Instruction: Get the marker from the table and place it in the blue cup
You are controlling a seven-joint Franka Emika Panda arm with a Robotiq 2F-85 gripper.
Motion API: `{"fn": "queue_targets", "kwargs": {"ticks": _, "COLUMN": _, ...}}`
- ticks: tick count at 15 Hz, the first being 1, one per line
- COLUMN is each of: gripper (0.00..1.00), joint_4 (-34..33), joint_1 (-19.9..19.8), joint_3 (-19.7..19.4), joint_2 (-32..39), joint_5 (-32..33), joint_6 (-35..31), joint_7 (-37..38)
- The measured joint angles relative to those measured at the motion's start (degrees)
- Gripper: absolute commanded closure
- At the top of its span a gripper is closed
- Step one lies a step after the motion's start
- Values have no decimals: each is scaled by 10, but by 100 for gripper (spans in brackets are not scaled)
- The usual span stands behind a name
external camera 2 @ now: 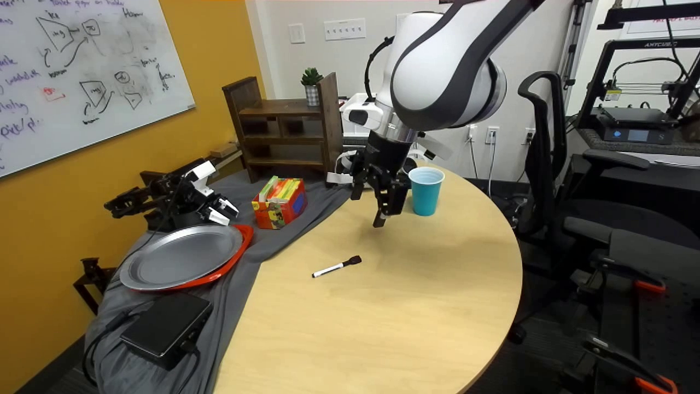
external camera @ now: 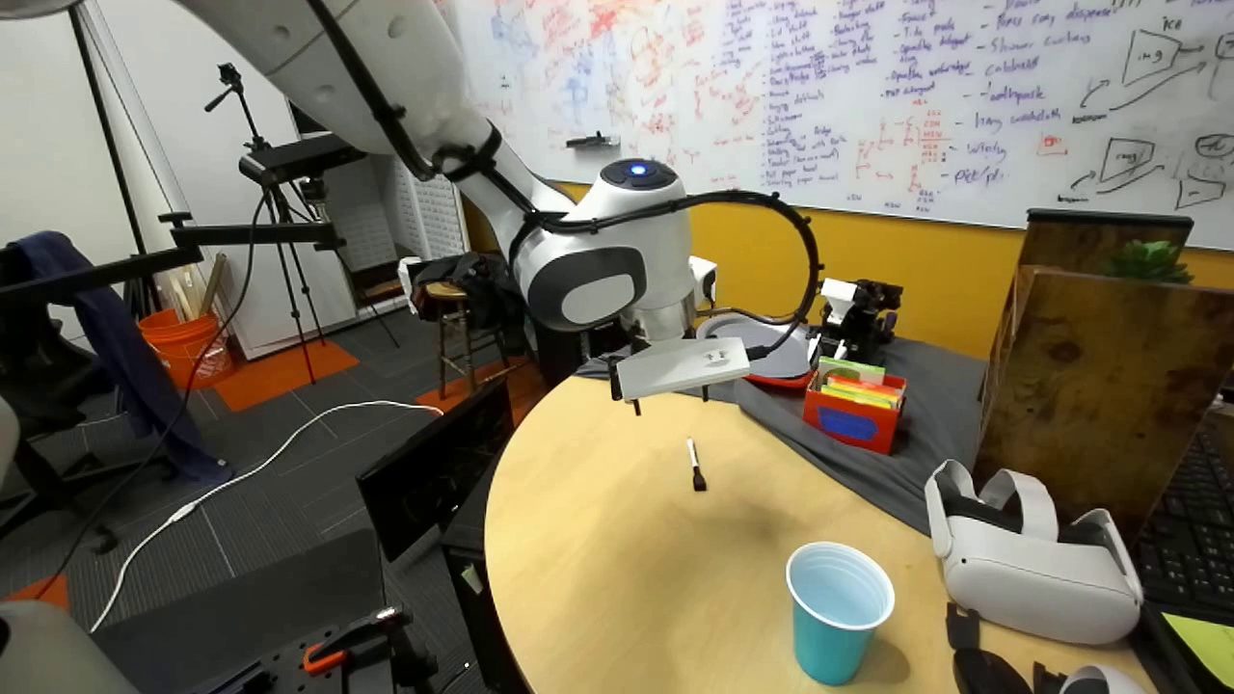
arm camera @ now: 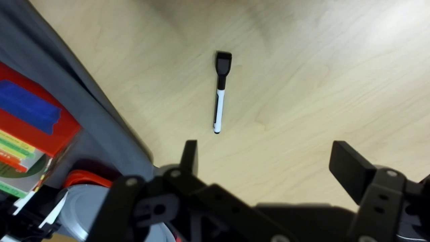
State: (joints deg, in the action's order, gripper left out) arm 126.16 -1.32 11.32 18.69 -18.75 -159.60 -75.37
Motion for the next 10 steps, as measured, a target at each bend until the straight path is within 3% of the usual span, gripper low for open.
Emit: {"fn": "queue_targets", "kwargs": {"ticks": 10, "gripper": 0, "joint_4": -68, "joint_1": -10, "joint_3": 6, "joint_2": 83, "joint_5": 68, "joint_6": 1, "joint_7": 18}}
